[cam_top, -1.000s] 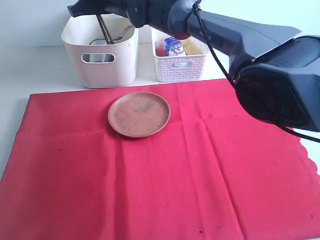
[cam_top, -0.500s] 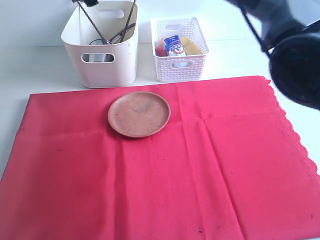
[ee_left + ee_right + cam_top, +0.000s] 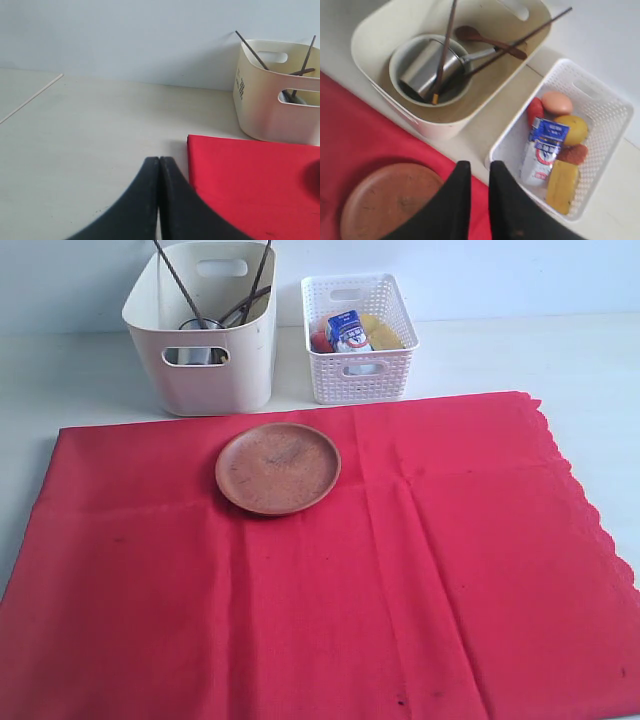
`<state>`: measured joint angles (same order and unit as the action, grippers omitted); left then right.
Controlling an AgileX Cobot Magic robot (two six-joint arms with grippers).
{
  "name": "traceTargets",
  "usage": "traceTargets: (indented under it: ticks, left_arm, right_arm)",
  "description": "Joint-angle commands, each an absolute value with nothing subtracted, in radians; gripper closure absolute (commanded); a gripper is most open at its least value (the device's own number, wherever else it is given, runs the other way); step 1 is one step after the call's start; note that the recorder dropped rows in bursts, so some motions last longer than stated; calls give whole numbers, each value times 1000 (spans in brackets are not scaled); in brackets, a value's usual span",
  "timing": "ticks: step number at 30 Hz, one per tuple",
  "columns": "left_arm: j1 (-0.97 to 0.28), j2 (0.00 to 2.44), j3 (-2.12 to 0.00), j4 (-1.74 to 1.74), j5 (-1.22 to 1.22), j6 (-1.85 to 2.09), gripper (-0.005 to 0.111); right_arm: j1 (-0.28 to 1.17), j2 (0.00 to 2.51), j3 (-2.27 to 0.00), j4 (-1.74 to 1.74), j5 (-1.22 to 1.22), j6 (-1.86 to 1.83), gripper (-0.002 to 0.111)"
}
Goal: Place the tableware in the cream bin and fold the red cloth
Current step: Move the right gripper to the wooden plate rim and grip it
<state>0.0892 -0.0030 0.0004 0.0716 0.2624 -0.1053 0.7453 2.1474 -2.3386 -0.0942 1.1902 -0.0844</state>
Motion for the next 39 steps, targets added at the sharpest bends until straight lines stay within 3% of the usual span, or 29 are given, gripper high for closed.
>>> traceTargets:
  ticks: [1,20,29,33,36,39]
  left_arm:
    - [93,0,0,69,258,-108,105]
    - [93,0,0,69,258,-108,105]
    - [93,0,0,69,258,-108,105]
    - [93,0,0,69,258,-108,105]
    - [93,0,0,69,258,-108,105]
    - [93,0,0,69,258,-108,105]
  right_arm:
    - [743,2118,-2341,-138,1221,-58,108]
    - [743,2028,-1926,-112,1148,-112,108]
    - [605,2027,-1657,-43,968,-112,108]
    - [571,2027,-1538,164,819,-256,108]
    - [539,2038,-1463,513,676,-460,108]
    - [491,2118,-1456,857,734,-636,108]
